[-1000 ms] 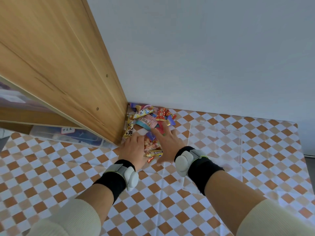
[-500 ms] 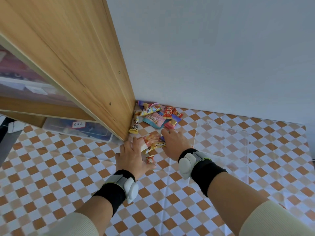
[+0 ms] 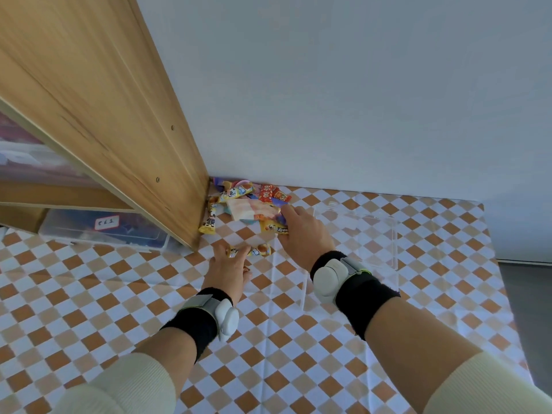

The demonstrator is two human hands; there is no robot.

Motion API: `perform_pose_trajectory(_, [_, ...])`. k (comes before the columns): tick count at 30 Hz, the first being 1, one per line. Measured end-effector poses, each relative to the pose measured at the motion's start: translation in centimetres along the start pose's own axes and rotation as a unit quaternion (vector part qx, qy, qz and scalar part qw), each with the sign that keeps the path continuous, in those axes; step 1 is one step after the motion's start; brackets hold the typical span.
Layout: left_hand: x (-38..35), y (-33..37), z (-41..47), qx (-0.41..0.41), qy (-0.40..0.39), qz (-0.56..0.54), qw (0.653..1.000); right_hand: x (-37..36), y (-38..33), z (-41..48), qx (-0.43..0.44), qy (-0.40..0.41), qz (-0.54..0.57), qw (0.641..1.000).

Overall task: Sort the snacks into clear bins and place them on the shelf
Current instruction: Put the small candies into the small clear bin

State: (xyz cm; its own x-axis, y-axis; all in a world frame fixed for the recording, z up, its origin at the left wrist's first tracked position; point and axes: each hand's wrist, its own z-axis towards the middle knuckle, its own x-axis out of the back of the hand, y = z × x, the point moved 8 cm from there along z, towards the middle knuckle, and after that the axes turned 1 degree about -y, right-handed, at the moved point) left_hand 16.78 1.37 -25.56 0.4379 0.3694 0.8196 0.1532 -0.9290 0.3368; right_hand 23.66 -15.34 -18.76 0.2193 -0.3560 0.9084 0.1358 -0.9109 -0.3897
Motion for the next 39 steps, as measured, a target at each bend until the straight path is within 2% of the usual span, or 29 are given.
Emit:
perform_pose_trajectory(5, [-0.4, 0.9, 0.6, 0.015, -0.013, -0.028, 0.999, 3.9, 2.2, -2.8, 0.003, 0.093, 0.004, 0.996])
perform_pose_trajectory(12, [2.8, 3.4, -0.9, 0.009, 0.069, -0.016, 0.997, 6.8, 7.1, -9.8, -0.026, 0.151, -0.020, 0.988])
perform_pose_trajectory(18, [4.7, 8.5, -3.4, -0.062, 0.141, -0.046, 0.987, 5.8, 10.6, -15.7, -0.072, 0.113, -0.059, 0.989])
perform_pose_trajectory(25, [3.9, 13.4, -5.8, -0.105, 0.166, -0.040, 0.980, 4.9, 12.5, -19.1, -0.116, 0.079, -0.056, 0.988])
perform_pose_trajectory(30, [3.3, 15.3, -7.3, -0.128, 0.184, -0.032, 0.974, 2.1, 13.0, -20.3, -0.108, -0.050, -0.015, 0.993])
perform_pose_trajectory(32, [3.1, 16.2, -7.8, -0.142, 0.185, -0.027, 0.972, 1.6, 13.0, -20.5, -0.090, -0.077, 0.004, 0.993])
perform_pose_trajectory(36, [2.2, 17.9, -8.7, -0.182, 0.157, -0.046, 0.970, 1.9, 13.5, -20.5, -0.100, -0.065, 0.063, 0.991])
perform_pose_trajectory(39, [-0.2, 19.4, -8.8, -0.219, 0.061, -0.047, 0.973, 2.9, 14.4, -20.5, -0.123, -0.030, 0.074, 0.989])
